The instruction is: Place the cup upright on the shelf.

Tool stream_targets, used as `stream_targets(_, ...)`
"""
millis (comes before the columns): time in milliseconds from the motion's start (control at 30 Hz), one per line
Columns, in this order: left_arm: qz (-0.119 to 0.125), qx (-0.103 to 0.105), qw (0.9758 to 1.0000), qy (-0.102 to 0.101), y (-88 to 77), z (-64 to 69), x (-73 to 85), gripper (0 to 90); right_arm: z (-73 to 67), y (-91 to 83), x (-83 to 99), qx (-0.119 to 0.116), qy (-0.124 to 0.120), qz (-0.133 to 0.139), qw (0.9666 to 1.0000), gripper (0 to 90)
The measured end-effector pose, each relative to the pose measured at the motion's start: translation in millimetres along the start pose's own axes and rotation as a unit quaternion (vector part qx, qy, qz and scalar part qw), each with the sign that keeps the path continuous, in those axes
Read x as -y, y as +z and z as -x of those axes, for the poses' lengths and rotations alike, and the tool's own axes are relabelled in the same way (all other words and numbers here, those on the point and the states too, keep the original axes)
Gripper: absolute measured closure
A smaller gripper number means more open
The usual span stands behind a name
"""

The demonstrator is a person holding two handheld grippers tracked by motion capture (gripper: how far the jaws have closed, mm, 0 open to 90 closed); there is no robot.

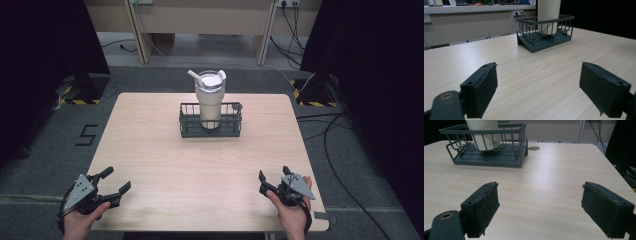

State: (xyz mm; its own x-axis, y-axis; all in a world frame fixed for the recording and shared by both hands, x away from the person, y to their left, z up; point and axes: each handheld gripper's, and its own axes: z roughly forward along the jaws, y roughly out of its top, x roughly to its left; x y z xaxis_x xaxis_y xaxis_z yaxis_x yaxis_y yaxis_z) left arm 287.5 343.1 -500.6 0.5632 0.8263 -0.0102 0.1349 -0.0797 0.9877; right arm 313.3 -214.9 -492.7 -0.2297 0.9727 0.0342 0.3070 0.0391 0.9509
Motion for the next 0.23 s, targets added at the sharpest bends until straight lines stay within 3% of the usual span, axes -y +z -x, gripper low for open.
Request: stream_targets(233,0.0,0.0,1.0,0.001,0.4,-0.2,-0.2,14.3,1.1,0.5,0.8,0.0,0.002,-0.002,1.0,14.7)
